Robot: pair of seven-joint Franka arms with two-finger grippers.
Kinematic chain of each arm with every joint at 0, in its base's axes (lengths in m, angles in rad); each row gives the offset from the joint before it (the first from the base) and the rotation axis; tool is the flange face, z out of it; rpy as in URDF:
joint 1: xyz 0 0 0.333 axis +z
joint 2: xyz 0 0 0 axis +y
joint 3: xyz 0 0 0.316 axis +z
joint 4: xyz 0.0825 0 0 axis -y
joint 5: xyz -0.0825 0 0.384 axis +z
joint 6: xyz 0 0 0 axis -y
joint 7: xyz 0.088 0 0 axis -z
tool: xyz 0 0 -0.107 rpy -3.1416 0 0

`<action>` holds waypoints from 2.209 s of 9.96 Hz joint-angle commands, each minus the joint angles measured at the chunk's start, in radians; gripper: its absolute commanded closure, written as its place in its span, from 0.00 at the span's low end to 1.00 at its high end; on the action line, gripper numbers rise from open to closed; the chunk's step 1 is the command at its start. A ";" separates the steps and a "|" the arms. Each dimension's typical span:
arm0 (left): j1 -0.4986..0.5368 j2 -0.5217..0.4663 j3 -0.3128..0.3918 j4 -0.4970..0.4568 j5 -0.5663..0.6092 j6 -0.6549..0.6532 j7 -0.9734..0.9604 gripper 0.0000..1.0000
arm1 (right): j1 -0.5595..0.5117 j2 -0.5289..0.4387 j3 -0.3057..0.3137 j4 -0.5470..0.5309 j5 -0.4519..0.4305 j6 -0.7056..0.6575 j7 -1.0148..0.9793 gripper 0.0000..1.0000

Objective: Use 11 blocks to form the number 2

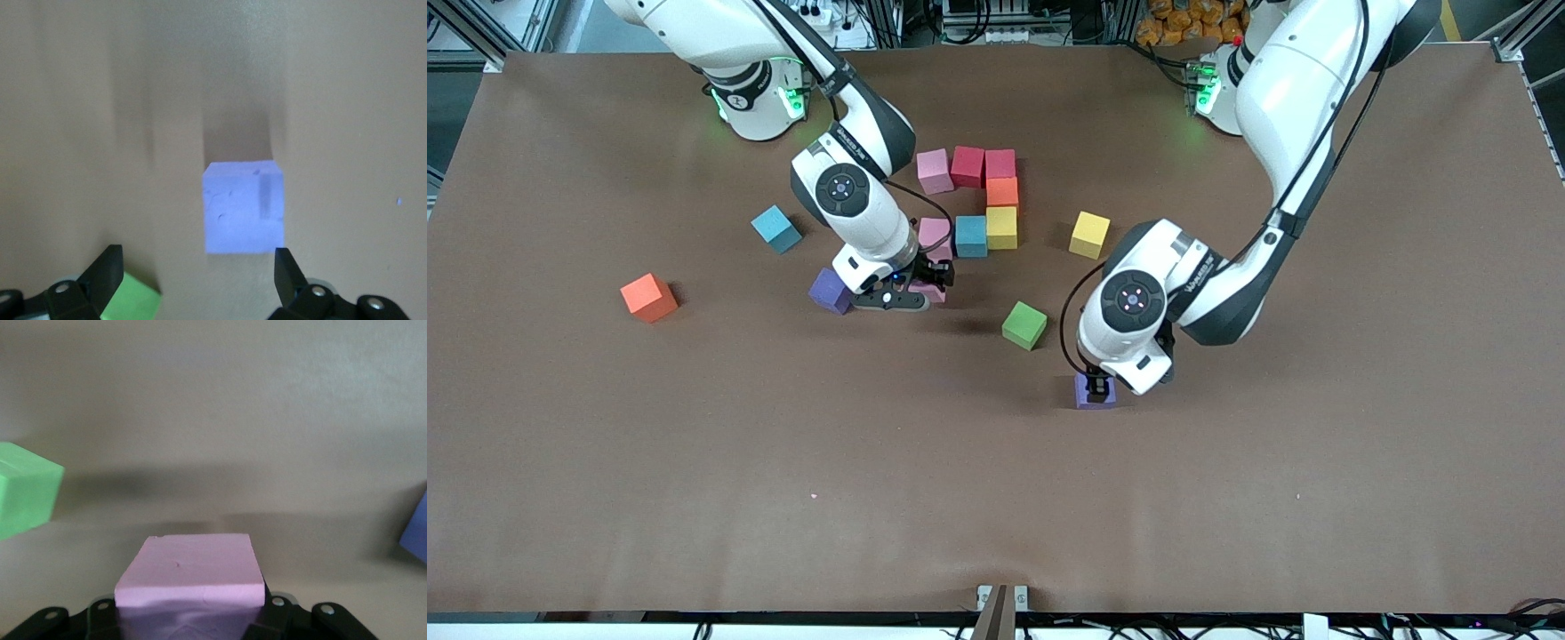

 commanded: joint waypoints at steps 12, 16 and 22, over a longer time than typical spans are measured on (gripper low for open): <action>-0.030 0.103 0.073 -0.005 0.012 0.164 -0.064 0.00 | 0.097 0.037 -0.031 -0.044 -0.172 0.052 0.228 0.56; -0.032 0.106 0.072 -0.006 0.018 0.166 -0.063 0.00 | 0.094 0.066 -0.031 -0.047 -0.174 0.093 0.228 0.56; -0.038 0.106 0.072 -0.006 0.032 0.166 -0.044 0.79 | 0.093 0.080 -0.032 -0.049 -0.215 0.081 0.225 0.56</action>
